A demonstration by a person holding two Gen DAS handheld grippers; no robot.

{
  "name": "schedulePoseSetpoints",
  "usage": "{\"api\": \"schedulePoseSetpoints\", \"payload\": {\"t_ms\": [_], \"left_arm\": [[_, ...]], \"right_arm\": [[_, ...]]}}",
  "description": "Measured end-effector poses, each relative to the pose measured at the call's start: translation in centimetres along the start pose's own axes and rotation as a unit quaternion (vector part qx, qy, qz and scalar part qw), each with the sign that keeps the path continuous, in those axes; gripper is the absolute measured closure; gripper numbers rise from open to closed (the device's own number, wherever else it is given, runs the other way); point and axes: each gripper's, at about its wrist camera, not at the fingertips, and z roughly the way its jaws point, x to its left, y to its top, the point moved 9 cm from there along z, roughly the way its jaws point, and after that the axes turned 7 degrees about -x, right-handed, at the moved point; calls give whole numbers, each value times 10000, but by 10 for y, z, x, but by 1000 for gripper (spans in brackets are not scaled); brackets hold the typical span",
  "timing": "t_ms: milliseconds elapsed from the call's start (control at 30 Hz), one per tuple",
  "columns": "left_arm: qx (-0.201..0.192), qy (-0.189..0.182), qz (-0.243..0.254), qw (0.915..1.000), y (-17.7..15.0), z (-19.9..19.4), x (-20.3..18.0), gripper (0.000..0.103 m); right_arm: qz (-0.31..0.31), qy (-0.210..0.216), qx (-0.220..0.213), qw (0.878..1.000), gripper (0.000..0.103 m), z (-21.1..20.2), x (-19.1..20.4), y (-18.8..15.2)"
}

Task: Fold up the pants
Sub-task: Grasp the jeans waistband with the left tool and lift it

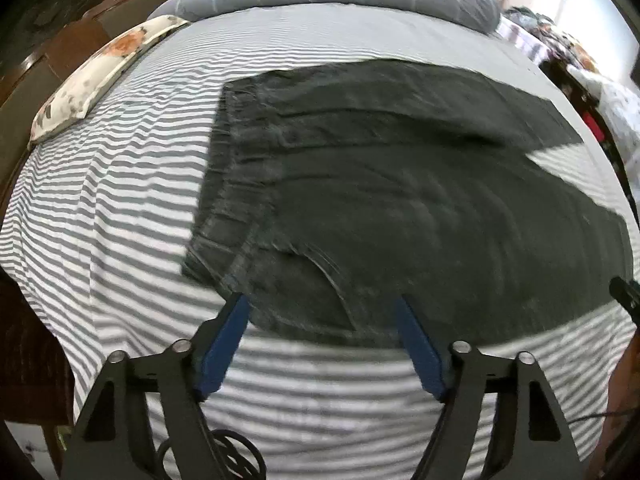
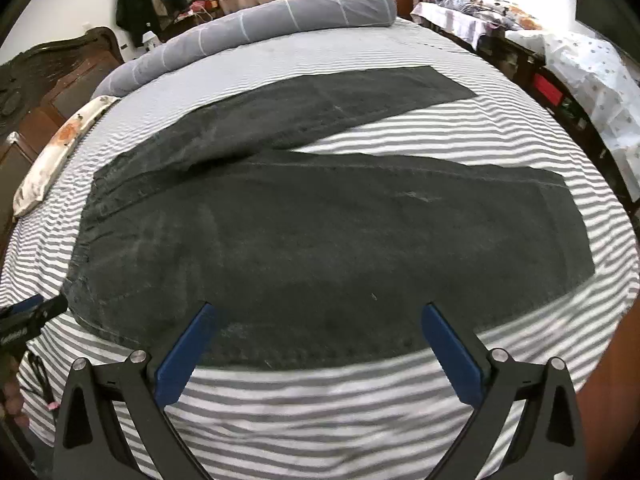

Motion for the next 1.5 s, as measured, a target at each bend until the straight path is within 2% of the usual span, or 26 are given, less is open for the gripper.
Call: {"api": "schedulePoseSetpoints", "payload": {"t_ms": [133, 233, 300, 367, 500, 700, 833, 967, 1133, 1200, 1300, 1500], "left_arm": [[-129, -44, -322, 9994, 30, 13, 32, 40], [-251, -276, -649, 9972, 58, 25, 55, 49], [-324, -470, -846, 9948, 78, 35, 68, 61], [-338, -709, -1014, 9917, 95, 46, 75, 65], [-299, -1403, -1536, 9777, 124, 74, 85, 69], [-294, -1802, -2017, 9623, 148, 118, 105, 77], [-338, -1907, -2118, 9579, 154, 140, 112, 80], [-320, -1896, -2061, 9594, 158, 159, 115, 80], [-220, -1908, -2388, 9519, 158, 170, 123, 82], [-261, -1833, -2362, 9539, 151, 160, 128, 82], [-236, -1633, -2084, 9640, 145, 158, 131, 82], [-324, -1567, -2109, 9643, 158, 177, 130, 82]], "right_arm": [[125, 168, 14, 9998, 0, 15, 8, 17], [51, 139, -63, 9999, 0, 25, 14, 35], [-5, 170, -187, 9997, 0, 31, 21, 51], [-62, 188, -264, 9995, 0, 39, 28, 67], [-165, 173, -281, 9993, 0, 59, 40, 88], [-303, 221, -276, 9989, 0, 93, 63, 115], [-240, 284, -287, 9989, 0, 113, 70, 124], [-211, 261, -242, 9991, 0, 133, 75, 129], [-267, 216, -159, 9993, 0, 151, 79, 128], [-255, 239, -128, 9993, 0, 157, 80, 126], [-246, 259, -95, 9993, 0, 167, 82, 123], [-316, 225, -45, 9992, 0, 176, 86, 118]]}}
